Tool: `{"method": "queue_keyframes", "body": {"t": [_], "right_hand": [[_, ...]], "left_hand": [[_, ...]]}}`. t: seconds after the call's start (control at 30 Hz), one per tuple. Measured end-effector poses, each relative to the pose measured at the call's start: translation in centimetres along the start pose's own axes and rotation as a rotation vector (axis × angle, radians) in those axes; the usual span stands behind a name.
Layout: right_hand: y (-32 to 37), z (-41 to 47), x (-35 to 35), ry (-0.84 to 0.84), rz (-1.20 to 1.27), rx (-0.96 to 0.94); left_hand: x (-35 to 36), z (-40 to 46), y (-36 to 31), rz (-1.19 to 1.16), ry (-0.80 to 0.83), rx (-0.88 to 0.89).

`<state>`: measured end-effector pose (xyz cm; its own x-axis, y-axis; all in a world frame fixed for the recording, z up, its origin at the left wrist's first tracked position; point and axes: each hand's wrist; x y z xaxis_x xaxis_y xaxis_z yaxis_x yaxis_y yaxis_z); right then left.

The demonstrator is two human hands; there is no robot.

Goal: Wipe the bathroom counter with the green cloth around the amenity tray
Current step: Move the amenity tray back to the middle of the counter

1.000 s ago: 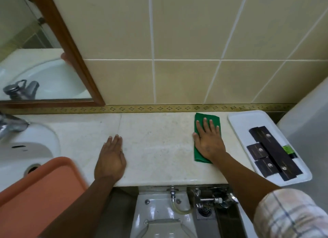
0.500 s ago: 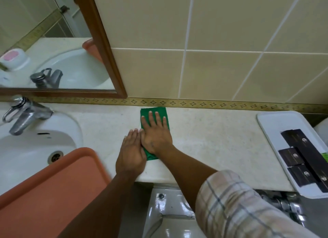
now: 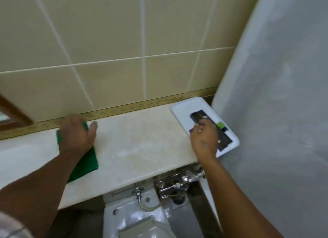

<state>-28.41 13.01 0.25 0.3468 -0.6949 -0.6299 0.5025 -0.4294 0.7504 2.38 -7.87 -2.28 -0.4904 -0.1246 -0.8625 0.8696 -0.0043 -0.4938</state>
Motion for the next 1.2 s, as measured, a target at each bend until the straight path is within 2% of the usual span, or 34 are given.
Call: {"method": "queue_keyframes", "body": {"t": [0.07,0.13,0.27,0.4,0.5,0.63,0.77,1.03,1.2], "right_hand": [[-3.5,1.7,-4.3,-0.1,-0.052,0.15],[-6.5,2.6,-7.2,-0.117,-0.057,0.327],[-9.5,2.6,-8.0,-0.073,0.039,0.586],[-12.0,2.0,-6.6,0.003,0.158,0.687],[-12.9,1.4,-6.2,0.009,0.282,0.683],[-13.2,1.3,-6.4,-0.029,0.383,0.696],[-13.4,1.5,-6.5,-0.019,0.315,0.647],[-12.6,2.0,-7.2,0.039,0.092,0.43],[-9.8,3.4,-6.3,0.144,0.021,0.29]], "left_hand": [[3.3,-0.2,-7.5,-0.045,0.091,0.2],[6.6,-1.2,-15.1,-0.09,0.217,0.299],[11.3,-2.1,-25.4,0.086,0.448,0.289],[14.6,-3.1,-29.5,0.256,0.537,0.322],[16.4,-3.9,-30.2,0.3,0.517,0.338],[17.6,-4.3,-29.8,0.271,0.378,0.334],[17.9,-4.6,-28.7,0.214,0.302,0.296],[13.6,-4.9,-24.8,-0.019,0.372,0.064],[7.8,-5.2,-18.1,-0.137,0.367,-0.165]]}}
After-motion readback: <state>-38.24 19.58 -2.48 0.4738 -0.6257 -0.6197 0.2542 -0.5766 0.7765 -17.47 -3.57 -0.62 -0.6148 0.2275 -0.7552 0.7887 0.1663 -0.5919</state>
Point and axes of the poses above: each hand's wrist, its own z-axis towards the middle knuckle, its own x-axis out of the palm, y = z × x, and after that the axes turned 13 degrees about -x, right-handed
